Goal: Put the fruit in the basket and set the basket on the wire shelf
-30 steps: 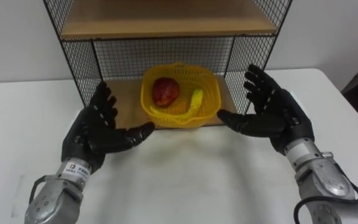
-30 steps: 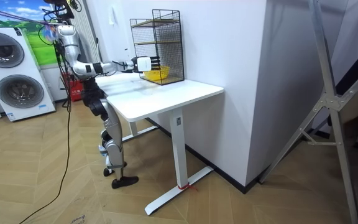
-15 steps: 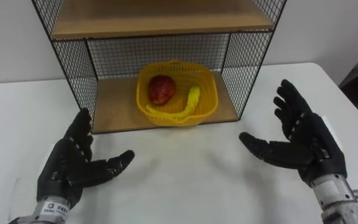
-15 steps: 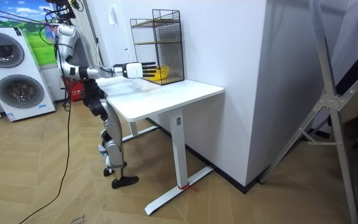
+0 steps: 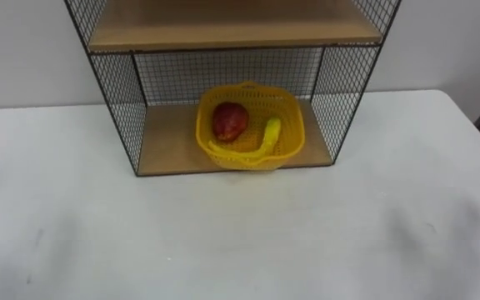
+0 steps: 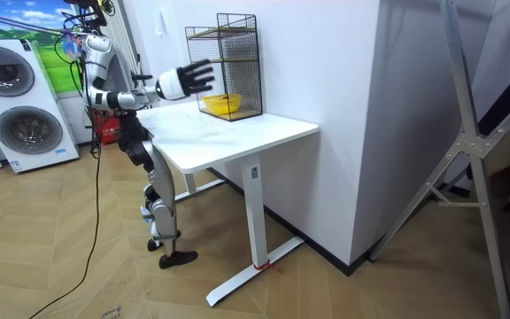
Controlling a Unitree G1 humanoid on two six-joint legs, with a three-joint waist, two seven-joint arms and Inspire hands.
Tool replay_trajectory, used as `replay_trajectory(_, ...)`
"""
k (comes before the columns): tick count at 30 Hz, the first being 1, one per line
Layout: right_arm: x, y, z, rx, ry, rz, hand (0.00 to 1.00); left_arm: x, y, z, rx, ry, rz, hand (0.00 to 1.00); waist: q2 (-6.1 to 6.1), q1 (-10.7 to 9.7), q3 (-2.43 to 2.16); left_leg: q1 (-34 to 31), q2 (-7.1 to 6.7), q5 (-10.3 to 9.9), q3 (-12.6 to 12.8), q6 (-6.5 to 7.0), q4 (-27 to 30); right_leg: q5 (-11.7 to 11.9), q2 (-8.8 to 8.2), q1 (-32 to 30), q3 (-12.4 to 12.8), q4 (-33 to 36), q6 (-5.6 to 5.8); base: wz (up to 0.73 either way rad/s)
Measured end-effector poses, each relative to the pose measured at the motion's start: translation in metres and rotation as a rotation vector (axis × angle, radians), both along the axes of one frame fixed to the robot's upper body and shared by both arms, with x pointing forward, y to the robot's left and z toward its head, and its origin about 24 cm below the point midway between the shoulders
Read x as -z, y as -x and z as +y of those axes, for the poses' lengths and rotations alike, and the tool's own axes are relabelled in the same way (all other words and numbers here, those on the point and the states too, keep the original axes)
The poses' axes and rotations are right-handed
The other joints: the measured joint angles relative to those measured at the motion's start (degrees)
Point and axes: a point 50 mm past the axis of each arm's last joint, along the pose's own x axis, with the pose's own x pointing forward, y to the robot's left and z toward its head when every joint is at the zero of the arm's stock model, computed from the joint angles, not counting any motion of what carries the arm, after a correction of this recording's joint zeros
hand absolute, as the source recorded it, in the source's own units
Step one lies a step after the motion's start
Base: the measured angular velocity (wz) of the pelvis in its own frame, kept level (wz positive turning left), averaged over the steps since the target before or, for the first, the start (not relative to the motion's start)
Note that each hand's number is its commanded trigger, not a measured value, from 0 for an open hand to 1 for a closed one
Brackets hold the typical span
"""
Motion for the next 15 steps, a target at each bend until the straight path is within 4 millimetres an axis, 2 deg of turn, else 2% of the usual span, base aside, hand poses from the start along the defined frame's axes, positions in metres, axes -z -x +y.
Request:
replay_trajectory(2, -0.009, 0.019, -0.015, 0.143, -0.018, -0.085, 0.0, -0.012, 0.022, 0.014, -0.143, -0.004, -0.06, 0.0, 0.0, -0.1, -0.05, -0.5, 0.01, 0.0, 0.0, -0.01, 0.1, -0.1, -0.25, -0.3, -0.1, 0.0, 0.18, 0.0)
replay_trajectory(3, -0.01, 0.032, -0.024, 0.234, -0.043, -0.131, 0.0, -0.017, 0.034, 0.02, -0.222, -0.012, -0.087, 0.0, 0.05, 0.0, -0.3, -1.0, 0.01, 0.0, -0.1, 0.0, 0.2, -0.3, -0.41, -0.7, -0.2, 0.1, 0.26, 0.0)
replay_trajectory(4, -0.009, 0.038, -0.028, 0.277, -0.062, -0.148, 0.0, -0.018, 0.042, 0.024, -0.26, -0.007, -0.087, 0.0, 0.12, 0.0, -0.34, -1.2, -0.03, 0.0, -0.2, 0.0, 0.2, -0.4, -0.45, -0.8, -0.3, 0.1, 0.2, 0.05)
replay_trajectory(5, -0.004, 0.053, -0.038, 0.362, -0.108, -0.159, 0.0, -0.016, 0.054, 0.032, -0.332, 0.028, -0.106, 0.0, 0.31, -0.2, -0.42, -1.4, -0.08, -0.1, -0.3, 0.01, 0.2, -0.5, -0.53, -0.9, -0.5, 0.1, 0.06, 0.06)
replay_trajectory(6, 0.005, 0.066, -0.048, 0.451, -0.164, -0.167, 0.0, -0.011, 0.064, 0.04, -0.403, 0.073, -0.126, 0.0, 0.17, -0.3, -0.32, -1.7, -0.18, 0.0, -0.4, 0.01, 0.3, -0.5, -0.65, -1.2, -0.6, 0.3, 0.11, 0.08)
replay_trajectory(7, 0.011, 0.074, -0.054, 0.5, -0.198, -0.164, 0.0, -0.006, 0.069, 0.044, -0.438, 0.104, -0.126, 0.0, 0.32, -0.4, -0.43, -1.9, -0.24, 0.0, -0.5, 0.02, 0.3, -0.5, -0.76, -1.3, -0.8, 0.5, 0.13, 0.11)
replay_trajectory(8, 0.025, 0.091, -0.063, 0.592, -0.278, -0.159, 0.0, 0.006, 0.079, 0.05, -0.502, 0.168, -0.114, 0.0, 0.27, -0.7, -0.44, -2.2, -0.52, 0.0, -1.0, 0.03, 0.4, -0.8, -1.14, -1.9, -1.1, 1.3, 0.07, 0.25)
replay_trajectory(9, 0.04, 0.108, -0.068, 0.689, -0.366, -0.165, 0.0, 0.021, 0.093, 0.053, -0.569, 0.243, -0.096, 0.0, 0.49, -1.5, -0.67, -2.8, -0.79, 0.0, -1.9, 0.06, 0.5, -1.3, -1.55, -2.1, -1.8, 1.7, 0.36, 0.28)
replay_trajectory(10, 0.049, 0.118, -0.069, 0.739, -0.416, -0.173, 0.0, 0.03, 0.101, 0.053, -0.606, 0.287, -0.091, 0.0, 0.61, -1.7, -0.82, -3.0, -0.89, 0.0, -2.1, 0.06, 0.5, -1.5, -1.72, -2.4, -1.8, 2.1, 0.37, 0.2)
replay_trajectory(11, 0.064, 0.135, -0.069, 0.834, -0.512, -0.198, 0.0, 0.047, 0.115, 0.053, -0.678, 0.378, -0.095, 0.0, 0.85, -1.9, -0.85, -3.1, -1.03, 0.0, -2.1, 0.07, 0.5, -1.9, -1.95, -2.9, -1.9, 2.8, 0.4, 0.07)
replay_trajectory(12, 0.082, 0.153, -0.066, 0.923, -0.59, -0.186, 0.0, 0.063, 0.13, 0.05, -0.752, 0.454, -0.082, 0.0, 0.91, -2.2, -0.89, -3.1, -1.07, 0.0, -2.1, 0.05, 0.5, -2.0, -1.98, -2.9, -1.9, 2.9, 0.36, 0.03)
replay_trajectory(13, 0.092, 0.162, -0.062, 0.97, -0.627, -0.163, 0.0, 0.072, 0.137, 0.048, -0.784, 0.487, -0.063, 0.0, 0.77, -2.5, -0.99, -3.1, -1.05, 0.0, -2.2, 0.03, 0.5, -2.1, -1.99, -2.9, -1.9, 3.0, 0.36, 0.09)
replay_trajectory(15, 0.127, 0.194, -0.04, 1.122, -0.75, -0.067, 0.0, 0.106, 0.166, 0.03, -0.903, 0.615, 0.029, 0.0, 0.83, -2.8, -1.04, -3.0, -0.98, 0.0, -2.1, 0.0, 0.6, -2.6, -1.99, -2.8, -1.7, 3.2, 0.18, 0.0)
